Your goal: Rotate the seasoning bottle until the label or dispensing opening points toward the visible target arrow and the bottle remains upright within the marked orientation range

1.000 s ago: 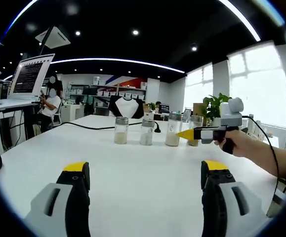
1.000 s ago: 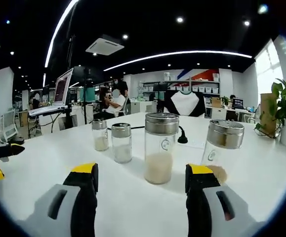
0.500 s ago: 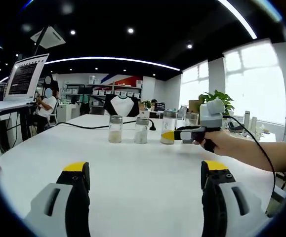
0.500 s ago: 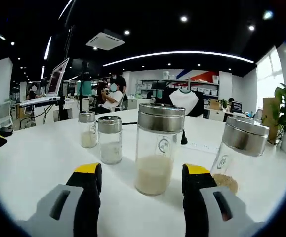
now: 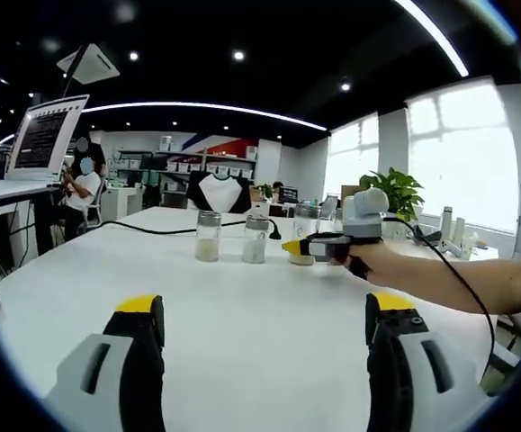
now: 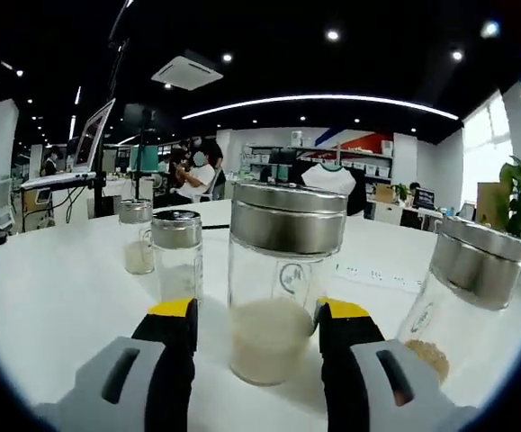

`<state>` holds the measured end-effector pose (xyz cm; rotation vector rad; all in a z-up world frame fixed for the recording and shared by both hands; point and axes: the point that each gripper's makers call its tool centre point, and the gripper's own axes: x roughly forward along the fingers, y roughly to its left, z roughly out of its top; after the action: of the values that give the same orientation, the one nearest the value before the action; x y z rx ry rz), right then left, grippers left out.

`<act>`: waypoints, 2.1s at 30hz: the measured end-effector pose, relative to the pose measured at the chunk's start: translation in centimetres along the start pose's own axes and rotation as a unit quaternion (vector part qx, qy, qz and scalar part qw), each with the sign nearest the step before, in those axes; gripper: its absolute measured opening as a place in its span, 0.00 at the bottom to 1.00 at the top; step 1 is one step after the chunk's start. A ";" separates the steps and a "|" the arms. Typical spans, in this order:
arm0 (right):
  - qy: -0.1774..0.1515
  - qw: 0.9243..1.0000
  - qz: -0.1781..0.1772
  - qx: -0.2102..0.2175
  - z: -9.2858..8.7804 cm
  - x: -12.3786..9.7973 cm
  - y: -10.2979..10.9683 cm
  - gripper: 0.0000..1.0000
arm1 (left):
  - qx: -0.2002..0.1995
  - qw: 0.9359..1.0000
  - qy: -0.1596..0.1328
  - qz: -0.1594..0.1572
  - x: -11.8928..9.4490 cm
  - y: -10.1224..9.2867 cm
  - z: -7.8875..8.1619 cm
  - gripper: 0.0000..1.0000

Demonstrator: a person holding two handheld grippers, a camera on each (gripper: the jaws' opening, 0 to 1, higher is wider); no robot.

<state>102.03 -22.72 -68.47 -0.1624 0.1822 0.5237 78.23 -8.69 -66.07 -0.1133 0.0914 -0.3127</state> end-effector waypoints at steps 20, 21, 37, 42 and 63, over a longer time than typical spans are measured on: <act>-0.007 0.997 -0.021 0.070 0.0 1.0 -1.3 0.42 | -0.012 1.000 0.001 -0.003 0.1 -0.1 -0.1 0.97; -0.007 0.997 -0.021 0.069 0.0 1.0 -1.3 0.42 | -0.013 1.000 0.001 -0.003 0.1 0.0 -0.1 0.97; 0.004 0.997 -0.022 0.068 -0.1 1.1 -1.3 0.42 | -0.017 1.000 0.002 -0.003 0.0 0.1 -0.3 0.96; 0.010 0.997 -0.021 0.068 -0.1 1.2 -1.4 0.42 | -0.007 1.000 0.002 -0.005 0.0 -0.2 -0.2 0.97; 0.011 0.998 -0.007 0.067 -0.4 0.0 -1.3 0.41 | -0.007 1.000 0.001 -0.004 -0.1 -0.1 -0.1 0.97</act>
<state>102.61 -23.93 -68.72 -0.0393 0.2360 0.4952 78.11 -8.77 -66.15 -0.1279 0.0958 -0.3202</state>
